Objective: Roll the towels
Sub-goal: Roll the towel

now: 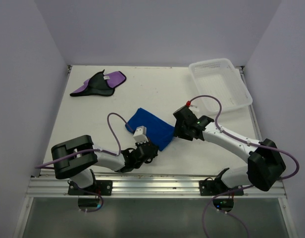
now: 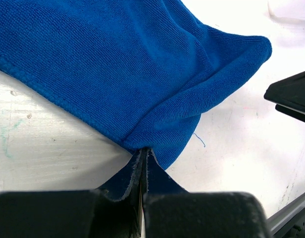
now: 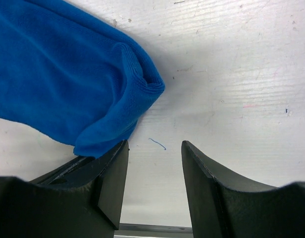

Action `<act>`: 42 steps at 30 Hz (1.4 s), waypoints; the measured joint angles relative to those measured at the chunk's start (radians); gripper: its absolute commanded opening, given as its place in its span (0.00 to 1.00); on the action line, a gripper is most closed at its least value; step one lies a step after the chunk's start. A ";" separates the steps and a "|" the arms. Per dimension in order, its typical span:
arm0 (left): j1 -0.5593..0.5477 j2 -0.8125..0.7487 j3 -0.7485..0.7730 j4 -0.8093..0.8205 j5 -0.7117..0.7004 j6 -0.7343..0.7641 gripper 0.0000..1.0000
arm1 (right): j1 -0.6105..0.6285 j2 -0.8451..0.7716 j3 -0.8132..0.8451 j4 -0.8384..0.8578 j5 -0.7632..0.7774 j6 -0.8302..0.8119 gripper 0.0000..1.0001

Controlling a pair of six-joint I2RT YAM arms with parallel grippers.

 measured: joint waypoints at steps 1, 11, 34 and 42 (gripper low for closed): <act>0.000 0.000 0.000 -0.001 0.000 0.000 0.00 | -0.003 0.003 0.000 0.002 0.000 -0.001 0.50; 0.000 -0.007 -0.008 -0.050 -0.005 0.000 0.00 | -0.047 0.061 0.000 0.027 0.000 -0.008 0.41; 0.000 -0.165 -0.051 -0.169 0.009 0.066 0.00 | -0.110 0.108 -0.043 0.108 -0.005 -0.015 0.42; 0.000 -0.204 -0.051 -0.183 0.014 0.089 0.00 | -0.132 0.169 -0.051 0.181 -0.031 -0.021 0.43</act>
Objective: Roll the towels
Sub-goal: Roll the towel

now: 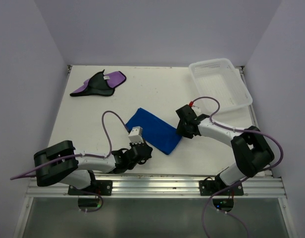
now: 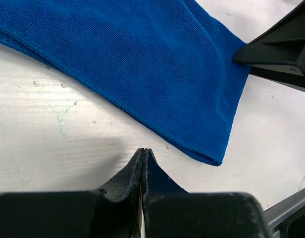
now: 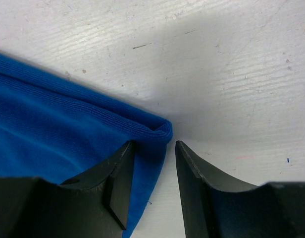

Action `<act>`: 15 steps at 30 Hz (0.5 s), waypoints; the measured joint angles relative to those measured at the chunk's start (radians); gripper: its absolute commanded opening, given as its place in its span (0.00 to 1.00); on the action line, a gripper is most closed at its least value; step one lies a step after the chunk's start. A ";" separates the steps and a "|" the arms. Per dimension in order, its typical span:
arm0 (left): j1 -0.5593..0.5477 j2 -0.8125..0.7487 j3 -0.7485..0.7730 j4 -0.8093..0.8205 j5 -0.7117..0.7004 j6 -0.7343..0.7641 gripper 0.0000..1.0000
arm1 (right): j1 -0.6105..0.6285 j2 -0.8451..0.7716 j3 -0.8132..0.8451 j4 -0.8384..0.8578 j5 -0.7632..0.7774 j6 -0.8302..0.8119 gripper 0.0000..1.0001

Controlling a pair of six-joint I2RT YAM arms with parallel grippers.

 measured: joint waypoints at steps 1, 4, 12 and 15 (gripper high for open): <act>0.000 -0.001 0.000 -0.001 0.002 0.001 0.00 | 0.000 0.011 -0.003 0.008 -0.003 -0.001 0.43; 0.000 -0.002 0.000 -0.002 0.006 0.003 0.00 | -0.002 0.031 -0.015 0.027 -0.008 -0.002 0.37; 0.000 -0.003 0.000 -0.009 0.013 0.018 0.00 | -0.004 0.036 -0.019 0.056 -0.024 -0.006 0.11; 0.000 -0.003 0.000 -0.012 0.014 0.025 0.00 | -0.005 0.032 -0.021 0.056 -0.026 -0.004 0.08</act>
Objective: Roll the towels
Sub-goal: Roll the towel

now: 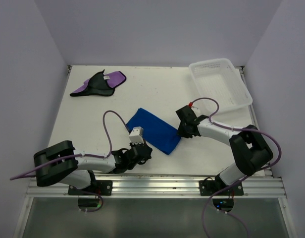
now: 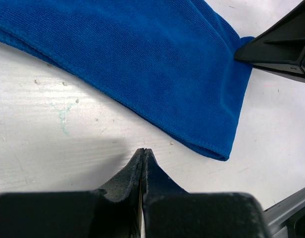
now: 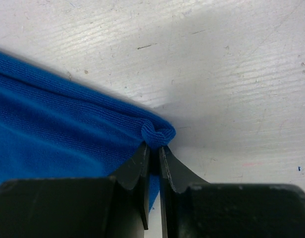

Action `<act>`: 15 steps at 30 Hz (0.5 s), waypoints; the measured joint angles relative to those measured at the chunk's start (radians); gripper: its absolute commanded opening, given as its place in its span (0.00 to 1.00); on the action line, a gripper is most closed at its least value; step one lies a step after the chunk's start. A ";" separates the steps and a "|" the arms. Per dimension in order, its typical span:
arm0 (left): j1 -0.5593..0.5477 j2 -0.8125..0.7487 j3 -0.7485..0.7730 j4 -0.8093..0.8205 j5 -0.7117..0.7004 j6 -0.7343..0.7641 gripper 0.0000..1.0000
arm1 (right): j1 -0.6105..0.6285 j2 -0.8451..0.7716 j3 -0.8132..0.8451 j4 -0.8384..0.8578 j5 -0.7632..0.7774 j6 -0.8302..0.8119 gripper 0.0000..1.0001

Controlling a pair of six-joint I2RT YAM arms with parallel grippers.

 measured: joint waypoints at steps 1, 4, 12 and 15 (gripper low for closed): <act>0.000 -0.002 0.000 -0.003 0.000 0.001 0.00 | 0.000 -0.004 -0.003 0.001 0.000 0.000 0.06; 0.000 -0.010 0.000 -0.013 0.000 0.003 0.00 | 0.000 -0.029 -0.024 -0.004 0.000 0.000 0.04; -0.008 -0.030 0.000 -0.020 0.000 0.026 0.00 | 0.000 -0.174 -0.091 -0.044 -0.001 0.006 0.03; -0.015 -0.030 0.000 -0.020 0.000 0.027 0.00 | 0.000 -0.205 -0.093 -0.056 -0.005 0.007 0.03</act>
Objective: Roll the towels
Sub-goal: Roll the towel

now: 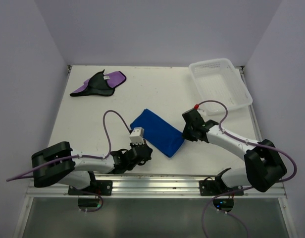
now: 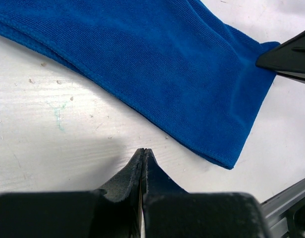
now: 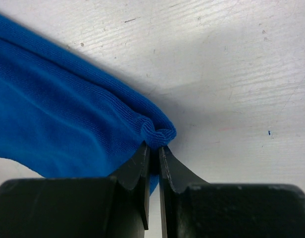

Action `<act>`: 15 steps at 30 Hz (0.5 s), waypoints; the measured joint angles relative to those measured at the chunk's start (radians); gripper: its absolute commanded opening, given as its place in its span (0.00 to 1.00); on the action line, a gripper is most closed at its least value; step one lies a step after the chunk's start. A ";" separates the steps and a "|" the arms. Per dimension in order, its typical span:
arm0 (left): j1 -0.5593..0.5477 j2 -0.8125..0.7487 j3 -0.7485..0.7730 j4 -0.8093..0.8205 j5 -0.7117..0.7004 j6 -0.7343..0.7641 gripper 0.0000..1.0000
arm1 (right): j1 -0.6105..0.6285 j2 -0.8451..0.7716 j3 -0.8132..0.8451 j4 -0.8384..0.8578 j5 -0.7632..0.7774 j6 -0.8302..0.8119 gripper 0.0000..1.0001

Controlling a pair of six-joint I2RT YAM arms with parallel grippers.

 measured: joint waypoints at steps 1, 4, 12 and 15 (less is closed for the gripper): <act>-0.003 0.000 0.000 0.000 0.000 0.000 0.00 | 0.000 -0.001 0.000 -0.001 -0.002 0.000 0.03; -0.005 0.000 0.000 -0.001 0.000 0.001 0.00 | 0.000 0.008 0.002 -0.007 -0.013 0.000 0.03; -0.005 -0.029 0.010 -0.020 -0.005 0.032 0.00 | -0.001 0.093 0.076 -0.030 -0.022 -0.004 0.05; -0.005 -0.039 0.023 -0.018 -0.014 0.058 0.00 | -0.001 0.103 0.102 -0.031 -0.023 -0.005 0.05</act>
